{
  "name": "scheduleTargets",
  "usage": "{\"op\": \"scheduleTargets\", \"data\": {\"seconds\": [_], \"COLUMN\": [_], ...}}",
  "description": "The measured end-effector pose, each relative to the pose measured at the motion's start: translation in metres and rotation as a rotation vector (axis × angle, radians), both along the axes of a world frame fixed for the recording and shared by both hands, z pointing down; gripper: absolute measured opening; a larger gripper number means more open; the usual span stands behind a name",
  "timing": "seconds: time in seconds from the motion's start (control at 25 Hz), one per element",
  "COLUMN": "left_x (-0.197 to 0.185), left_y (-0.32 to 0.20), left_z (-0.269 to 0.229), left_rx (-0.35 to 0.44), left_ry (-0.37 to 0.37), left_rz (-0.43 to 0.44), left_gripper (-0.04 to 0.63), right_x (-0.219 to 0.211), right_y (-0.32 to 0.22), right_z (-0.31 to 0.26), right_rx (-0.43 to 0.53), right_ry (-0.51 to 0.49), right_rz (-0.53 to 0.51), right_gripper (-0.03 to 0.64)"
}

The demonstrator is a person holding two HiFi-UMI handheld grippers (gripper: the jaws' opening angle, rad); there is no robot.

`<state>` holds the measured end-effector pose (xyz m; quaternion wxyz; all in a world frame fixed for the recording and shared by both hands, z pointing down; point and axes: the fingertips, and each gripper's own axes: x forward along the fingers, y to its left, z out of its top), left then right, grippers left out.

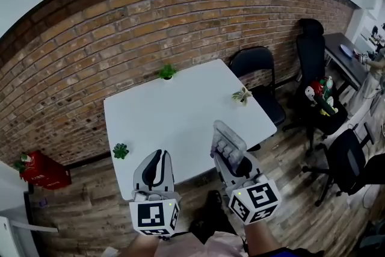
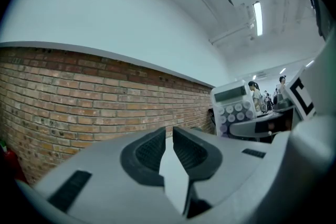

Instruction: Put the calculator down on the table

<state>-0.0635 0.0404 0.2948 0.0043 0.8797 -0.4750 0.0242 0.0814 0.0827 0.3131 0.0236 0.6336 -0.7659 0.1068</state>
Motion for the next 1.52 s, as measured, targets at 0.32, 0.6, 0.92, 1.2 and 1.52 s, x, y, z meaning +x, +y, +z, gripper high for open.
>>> {"op": "scheduleTargets", "data": {"seconds": [0.32,0.6,0.92,1.2,1.52], "left_x": [0.031,0.056,0.054,0.014,-0.014], "left_y": [-0.067,-0.139,-0.187,-0.217,-0.254], "left_z": [0.022,0.027,0.003,-0.002,0.02], "left_rx": [-0.035,-0.053,-0.017,-0.008,-0.054], "left_ry": [-0.067,-0.091,-0.087,-0.05,-0.048], "left_rz": [-0.059,-0.158,-0.279,-0.369,-0.348], "left_gripper": [0.049,0.049,0.049,0.049,0.049], "right_x": [0.035,0.061,0.057,0.025,-0.004], "right_y": [-0.088,-0.172,-0.239,-0.277,-0.31], "right_z": [0.023,0.034,0.013,0.006,0.039], "right_rx": [-0.032,-0.062,-0.029,-0.027,-0.116], "right_ry": [-0.036,-0.055,-0.039,-0.001,0.015], "right_rz": [-0.063,-0.162,-0.278,-0.337,-0.337], "right_gripper": [0.13,0.132,0.13,0.13,0.13]}}
